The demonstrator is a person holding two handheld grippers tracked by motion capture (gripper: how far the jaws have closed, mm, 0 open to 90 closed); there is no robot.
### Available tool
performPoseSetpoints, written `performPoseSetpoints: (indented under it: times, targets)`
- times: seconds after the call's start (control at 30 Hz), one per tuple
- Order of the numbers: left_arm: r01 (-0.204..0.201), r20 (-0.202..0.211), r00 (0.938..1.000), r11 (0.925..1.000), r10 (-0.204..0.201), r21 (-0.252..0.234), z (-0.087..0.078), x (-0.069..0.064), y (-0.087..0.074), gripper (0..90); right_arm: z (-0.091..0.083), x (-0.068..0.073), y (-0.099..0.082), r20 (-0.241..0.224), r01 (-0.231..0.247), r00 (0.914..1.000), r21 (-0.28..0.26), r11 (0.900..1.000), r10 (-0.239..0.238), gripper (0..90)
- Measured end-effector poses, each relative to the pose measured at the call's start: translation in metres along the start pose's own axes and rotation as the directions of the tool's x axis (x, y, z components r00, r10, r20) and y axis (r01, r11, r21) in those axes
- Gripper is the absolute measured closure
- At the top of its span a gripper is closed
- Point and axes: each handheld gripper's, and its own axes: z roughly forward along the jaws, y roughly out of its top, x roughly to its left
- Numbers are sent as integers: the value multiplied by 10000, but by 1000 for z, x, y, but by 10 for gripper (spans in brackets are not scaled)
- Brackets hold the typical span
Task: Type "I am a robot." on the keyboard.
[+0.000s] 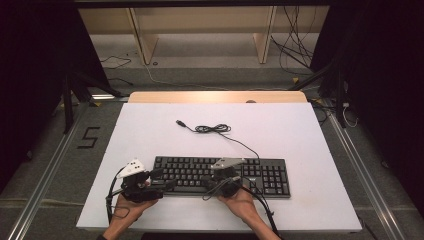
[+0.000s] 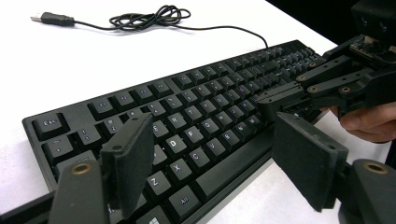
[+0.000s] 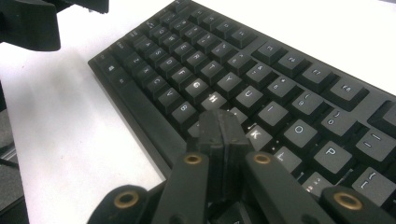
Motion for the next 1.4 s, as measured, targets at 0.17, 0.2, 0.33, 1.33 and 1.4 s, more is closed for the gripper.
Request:
performPoseSetpoints:
  times: [0.17,0.2,0.33,1.33,1.4]
  targets:
    - [-23,40,10000,10000,23,-29,0,0,0,286,1,0,0,36,25,10000,27,10000,-25,900]
    - [-25,40,10000,10000,25,-31,0,0,0,285,1,0,0,41,2,10000,54,10000,-2,900]
    - [-39,61,10000,9999,40,-101,-1,0,0,281,3,0,0,85,-23,10000,97,10000,22,900]
    - [-42,29,10000,9999,42,-124,0,1,0,274,11,-2,-2,370,57,9993,273,9996,-67,900]
    - [-51,4,10000,9999,51,-134,-1,2,0,275,11,-2,-2,368,-4,9993,253,9997,-5,900]
